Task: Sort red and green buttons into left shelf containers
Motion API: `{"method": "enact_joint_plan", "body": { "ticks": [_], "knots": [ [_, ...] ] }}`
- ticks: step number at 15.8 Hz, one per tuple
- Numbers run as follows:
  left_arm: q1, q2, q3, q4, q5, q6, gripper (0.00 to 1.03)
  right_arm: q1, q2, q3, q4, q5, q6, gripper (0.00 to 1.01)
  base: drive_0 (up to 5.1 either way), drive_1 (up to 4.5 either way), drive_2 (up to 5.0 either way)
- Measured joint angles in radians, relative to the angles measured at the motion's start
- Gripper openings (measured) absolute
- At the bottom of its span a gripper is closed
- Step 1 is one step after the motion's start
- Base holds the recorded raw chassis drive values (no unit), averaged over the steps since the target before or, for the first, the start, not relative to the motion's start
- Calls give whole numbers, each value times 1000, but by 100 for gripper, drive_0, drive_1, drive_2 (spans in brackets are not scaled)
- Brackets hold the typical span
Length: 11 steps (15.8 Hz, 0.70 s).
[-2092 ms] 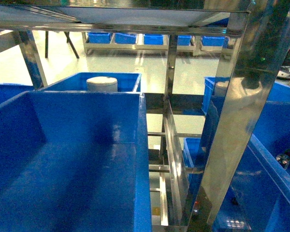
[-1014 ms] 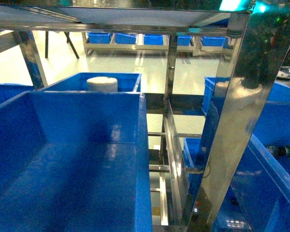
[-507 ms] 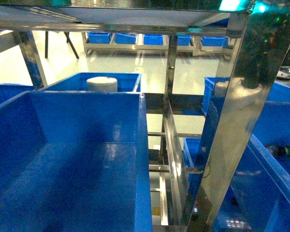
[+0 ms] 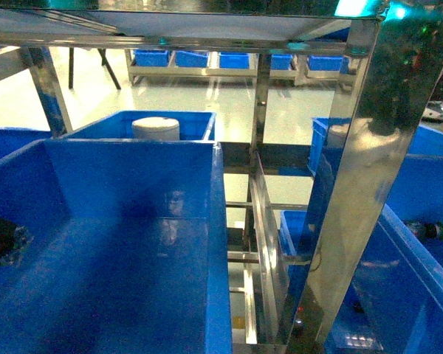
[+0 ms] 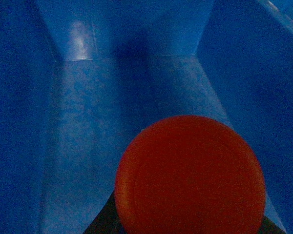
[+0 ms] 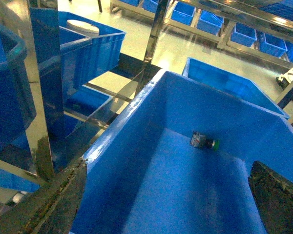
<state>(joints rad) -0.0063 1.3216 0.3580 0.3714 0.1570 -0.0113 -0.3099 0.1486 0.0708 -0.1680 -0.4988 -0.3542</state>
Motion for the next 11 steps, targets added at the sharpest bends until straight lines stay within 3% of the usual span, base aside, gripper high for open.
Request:
{"method": "enact_joint_plan", "body": {
  "ticks": [4,5,9,11],
  "knots": [
    [-12,169,82,13,-28,16,26,0,0,0,0,0,-2,98,0,0,0],
    [-16,216,96,31,-48,18,31,0,0,0,0,0,-3,98,0,0,0],
    [-16,263,108,65,-73,17,81,0,0,0,0,0,-3,98,0,0,0],
    [-8,251,107,67,-64,10,100,0,0,0,0,0,-3,98,0,0,0]
  ]
}}
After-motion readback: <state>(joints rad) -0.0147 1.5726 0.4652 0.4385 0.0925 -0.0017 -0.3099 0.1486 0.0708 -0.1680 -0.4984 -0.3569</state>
